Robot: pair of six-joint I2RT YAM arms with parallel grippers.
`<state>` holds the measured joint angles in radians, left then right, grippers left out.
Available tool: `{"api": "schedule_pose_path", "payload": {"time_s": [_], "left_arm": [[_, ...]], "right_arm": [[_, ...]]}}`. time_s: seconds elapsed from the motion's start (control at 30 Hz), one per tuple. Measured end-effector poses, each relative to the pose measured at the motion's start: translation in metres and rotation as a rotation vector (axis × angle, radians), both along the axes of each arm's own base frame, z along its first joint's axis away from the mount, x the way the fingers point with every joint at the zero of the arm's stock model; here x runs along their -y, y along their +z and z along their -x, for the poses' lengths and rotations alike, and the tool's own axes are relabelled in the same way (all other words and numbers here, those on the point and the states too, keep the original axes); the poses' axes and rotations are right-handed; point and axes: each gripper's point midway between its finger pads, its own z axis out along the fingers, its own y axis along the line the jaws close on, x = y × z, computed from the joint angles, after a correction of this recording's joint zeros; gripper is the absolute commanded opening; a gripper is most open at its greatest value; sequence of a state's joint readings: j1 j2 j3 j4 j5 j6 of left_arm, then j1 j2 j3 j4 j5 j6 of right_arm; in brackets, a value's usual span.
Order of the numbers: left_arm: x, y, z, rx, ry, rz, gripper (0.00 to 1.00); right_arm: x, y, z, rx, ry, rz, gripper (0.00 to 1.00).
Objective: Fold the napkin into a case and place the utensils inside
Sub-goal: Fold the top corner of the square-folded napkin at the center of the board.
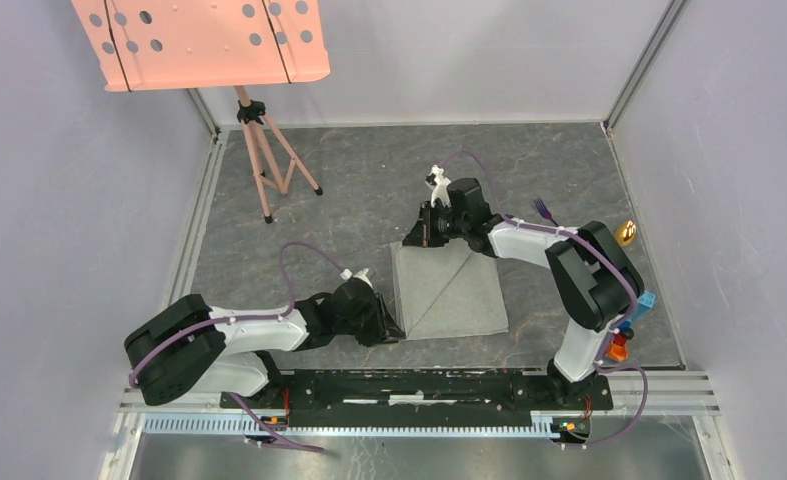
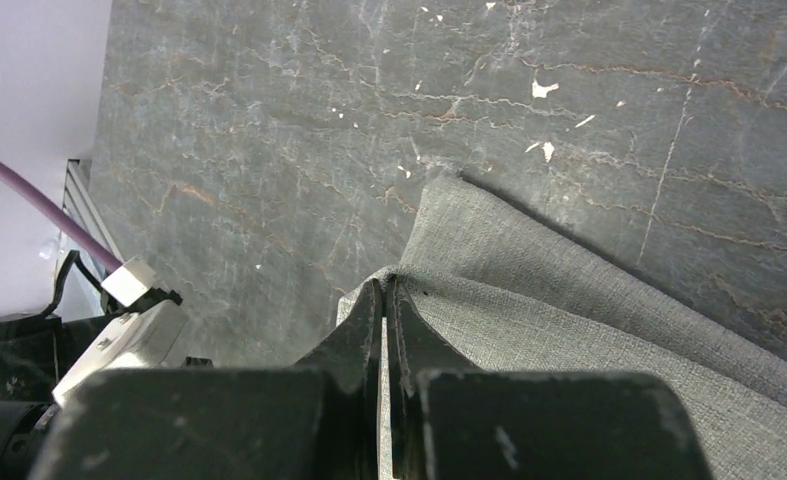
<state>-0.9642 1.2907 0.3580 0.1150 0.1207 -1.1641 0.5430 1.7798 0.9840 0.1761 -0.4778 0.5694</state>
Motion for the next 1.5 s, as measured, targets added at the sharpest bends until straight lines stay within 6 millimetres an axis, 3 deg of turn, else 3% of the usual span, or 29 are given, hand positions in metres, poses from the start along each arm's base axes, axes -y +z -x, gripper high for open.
{"api": "schedule_pose_path", "payload": {"time_s": [0.27, 1.03, 1.3, 1.5], "left_arm": [[-0.002, -0.002, 0.002, 0.003, 0.015, 0.021, 0.31], [-0.01, -0.003, 0.007, 0.005, 0.03, 0.035, 0.27], [-0.013, -0.003, 0.009, -0.005, 0.033, 0.027, 0.29], [-0.03, 0.001, 0.02, -0.024, 0.035, -0.016, 0.39]], "right_arm": [[0.001, -0.022, -0.003, -0.037, -0.004, 0.036, 0.0], [-0.007, -0.035, -0.015, -0.054, -0.004, 0.049, 0.03], [-0.01, -0.031, -0.021, -0.045, -0.001, 0.045, 0.26], [-0.014, -0.022, -0.02, -0.041, 0.036, 0.038, 0.55]]}}
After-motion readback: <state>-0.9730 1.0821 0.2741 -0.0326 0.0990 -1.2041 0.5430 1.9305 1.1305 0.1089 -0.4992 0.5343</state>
